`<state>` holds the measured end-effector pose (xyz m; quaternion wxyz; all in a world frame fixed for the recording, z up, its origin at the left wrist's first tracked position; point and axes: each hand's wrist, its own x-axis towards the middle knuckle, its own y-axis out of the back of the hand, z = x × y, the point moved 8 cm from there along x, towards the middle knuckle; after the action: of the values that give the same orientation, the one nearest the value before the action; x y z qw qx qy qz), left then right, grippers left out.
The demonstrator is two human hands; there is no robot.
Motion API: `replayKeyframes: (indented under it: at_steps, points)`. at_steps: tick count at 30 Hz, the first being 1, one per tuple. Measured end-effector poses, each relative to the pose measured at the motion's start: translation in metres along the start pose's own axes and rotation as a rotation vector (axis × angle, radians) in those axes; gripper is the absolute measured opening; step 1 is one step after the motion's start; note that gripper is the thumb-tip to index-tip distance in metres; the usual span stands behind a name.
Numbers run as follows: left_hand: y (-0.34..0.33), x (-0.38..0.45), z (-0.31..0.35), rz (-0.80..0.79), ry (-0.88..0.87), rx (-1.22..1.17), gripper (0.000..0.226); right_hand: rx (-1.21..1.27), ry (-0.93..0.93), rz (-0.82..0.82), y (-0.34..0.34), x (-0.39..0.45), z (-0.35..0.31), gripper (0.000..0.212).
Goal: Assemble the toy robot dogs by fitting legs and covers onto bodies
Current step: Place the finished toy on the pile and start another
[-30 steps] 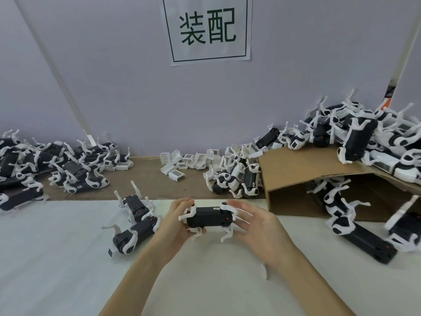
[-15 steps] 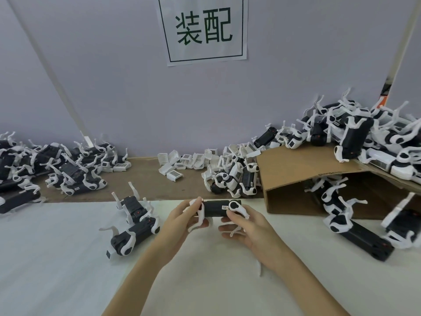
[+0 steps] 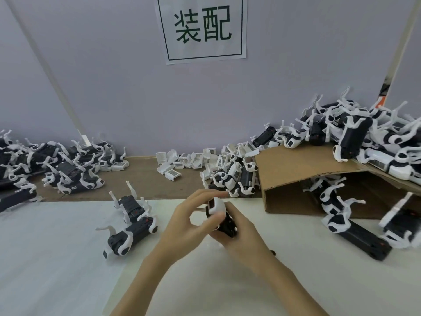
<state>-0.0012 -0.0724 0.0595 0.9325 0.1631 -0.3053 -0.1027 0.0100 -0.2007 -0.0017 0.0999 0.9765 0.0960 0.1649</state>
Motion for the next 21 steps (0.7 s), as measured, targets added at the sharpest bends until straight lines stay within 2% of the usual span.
replayKeyframes:
  at_steps: [2,7,10,13,15,17,19,21]
  points:
    - [-0.005,0.001,0.009,-0.015,-0.052,-0.010,0.028,0.024,0.055,0.026,0.002,0.001,-0.001,0.042]
    - [-0.002,0.001,-0.001,-0.029,0.016,-0.073,0.034,-0.072,0.148,0.152,0.014,0.001,-0.004,0.057]
    - [0.006,-0.001,-0.010,0.089,0.055,0.043,0.038,-0.272,0.219,0.282,0.024,-0.004,-0.011,0.055]
    - [0.006,-0.005,-0.014,0.229,0.081,-0.023,0.040,-0.565,0.310,0.370,0.020,-0.010,-0.025,0.055]
    - [0.011,-0.008,-0.013,0.394,0.052,0.043,0.040,-0.588,0.325,0.302,0.008,-0.011,-0.029,0.064]
    - [0.023,-0.014,-0.015,0.547,0.051,0.025,0.048,-0.541,0.281,0.138,-0.008,-0.010,-0.022,0.079]
    - [0.037,-0.016,-0.022,0.615,0.060,-0.077,0.057,-0.460,0.210,0.016,-0.017,-0.010,-0.013,0.090]
    - [0.049,-0.015,-0.032,0.641,0.108,-0.202,0.061,-0.399,0.152,0.002,-0.019,-0.009,-0.009,0.091]
